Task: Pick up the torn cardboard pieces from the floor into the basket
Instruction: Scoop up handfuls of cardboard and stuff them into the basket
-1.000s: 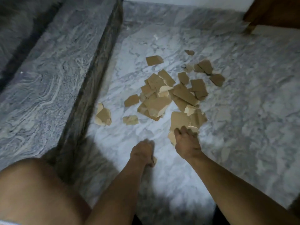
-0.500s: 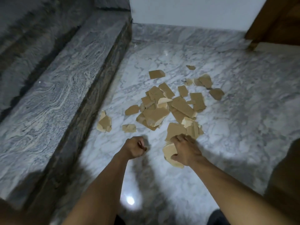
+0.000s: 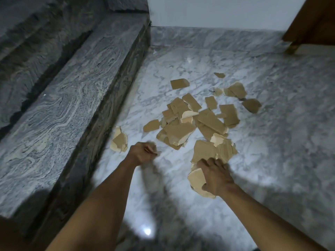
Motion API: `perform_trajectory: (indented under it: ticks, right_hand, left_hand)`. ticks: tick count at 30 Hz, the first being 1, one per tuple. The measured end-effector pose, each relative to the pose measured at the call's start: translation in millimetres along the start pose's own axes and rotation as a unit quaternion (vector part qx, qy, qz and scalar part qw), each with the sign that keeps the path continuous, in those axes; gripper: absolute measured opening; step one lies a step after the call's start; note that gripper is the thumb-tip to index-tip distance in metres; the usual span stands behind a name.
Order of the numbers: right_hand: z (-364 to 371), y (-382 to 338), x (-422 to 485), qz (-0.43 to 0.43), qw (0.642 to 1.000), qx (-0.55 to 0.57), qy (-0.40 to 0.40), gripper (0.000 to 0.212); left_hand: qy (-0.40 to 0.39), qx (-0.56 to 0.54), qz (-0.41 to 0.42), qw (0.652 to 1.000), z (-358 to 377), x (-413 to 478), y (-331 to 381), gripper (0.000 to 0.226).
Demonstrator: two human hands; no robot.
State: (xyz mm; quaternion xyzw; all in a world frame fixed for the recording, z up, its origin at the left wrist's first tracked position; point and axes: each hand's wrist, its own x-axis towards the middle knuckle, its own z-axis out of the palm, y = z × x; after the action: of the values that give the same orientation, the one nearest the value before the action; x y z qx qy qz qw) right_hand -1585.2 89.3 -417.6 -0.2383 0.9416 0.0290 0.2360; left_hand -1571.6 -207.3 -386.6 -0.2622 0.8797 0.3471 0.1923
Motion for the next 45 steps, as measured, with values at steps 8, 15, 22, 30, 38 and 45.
perform_trajectory:
  ticks: [8,15,22,30,38,45]
  right_hand:
    - [-2.8,-5.2,5.6,0.026,1.0,0.005,-0.007,0.083]
    - [-28.5,-8.6,17.8,-0.029,0.995,-0.01,-0.097,0.067]
    - [-76.5,4.0,60.8,0.035,0.947,0.314,-0.066,0.082]
    - [-65.0,-1.2,87.4,0.098,0.99,0.048,-0.09,0.084]
    - [-35.1,-21.3,67.6,0.063,0.984,-0.121,0.117,0.042]
    - [-49.2,-34.0,64.9,0.075,0.988,-0.081,0.105,0.058]
  left_hand:
    - [0.109,0.145,0.055,0.982,8.7,28.9,-11.7,0.028]
    - [0.121,0.041,-0.01,0.992,20.6,31.5,-16.3,0.045]
    - [0.083,0.055,-0.102,0.99,22.4,41.3,-29.6,0.052]
    - [0.143,0.072,-0.083,0.984,-25.5,52.2,-53.9,0.047]
    - [0.167,0.06,-0.069,0.982,-37.4,67.0,-77.8,0.022]
    - [0.152,-0.005,-0.112,0.982,-42.7,62.7,-74.8,0.065]
